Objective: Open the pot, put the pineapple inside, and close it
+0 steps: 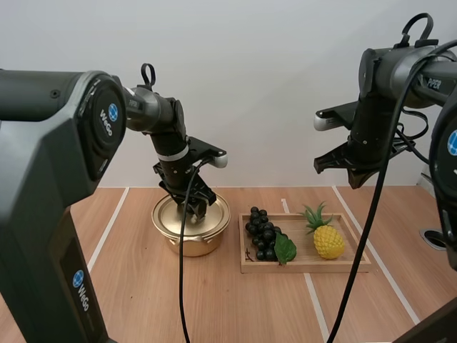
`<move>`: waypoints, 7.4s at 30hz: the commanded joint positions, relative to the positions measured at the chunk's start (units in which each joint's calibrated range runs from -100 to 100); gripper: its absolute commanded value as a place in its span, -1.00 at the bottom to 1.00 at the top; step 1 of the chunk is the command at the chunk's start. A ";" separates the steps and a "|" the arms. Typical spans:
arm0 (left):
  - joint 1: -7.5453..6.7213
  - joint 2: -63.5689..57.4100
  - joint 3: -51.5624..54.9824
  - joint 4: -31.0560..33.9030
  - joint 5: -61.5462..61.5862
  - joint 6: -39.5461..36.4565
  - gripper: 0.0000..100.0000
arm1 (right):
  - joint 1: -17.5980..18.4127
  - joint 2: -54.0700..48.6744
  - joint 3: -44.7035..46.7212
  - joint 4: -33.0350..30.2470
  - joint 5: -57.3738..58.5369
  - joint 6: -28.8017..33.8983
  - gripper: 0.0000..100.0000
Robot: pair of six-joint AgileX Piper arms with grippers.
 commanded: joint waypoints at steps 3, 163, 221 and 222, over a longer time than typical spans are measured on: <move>-0.21 0.80 0.19 -0.31 0.53 -0.05 0.39 | -0.23 -0.33 0.29 0.37 -0.58 -0.39 -1.00; -0.13 -40.31 -58.67 -0.80 0.69 -5.53 -1.00 | 19.72 7.22 -13.75 15.56 -11.87 -4.78 -1.00; -0.13 -40.74 -58.41 4.52 12.61 -5.45 -1.00 | 24.67 36.91 -13.75 17.40 -9.61 -7.41 -1.00; -0.13 -40.74 -58.41 4.52 12.61 -5.45 -1.00 | 24.67 37.21 -13.75 17.40 -9.61 -7.41 -1.00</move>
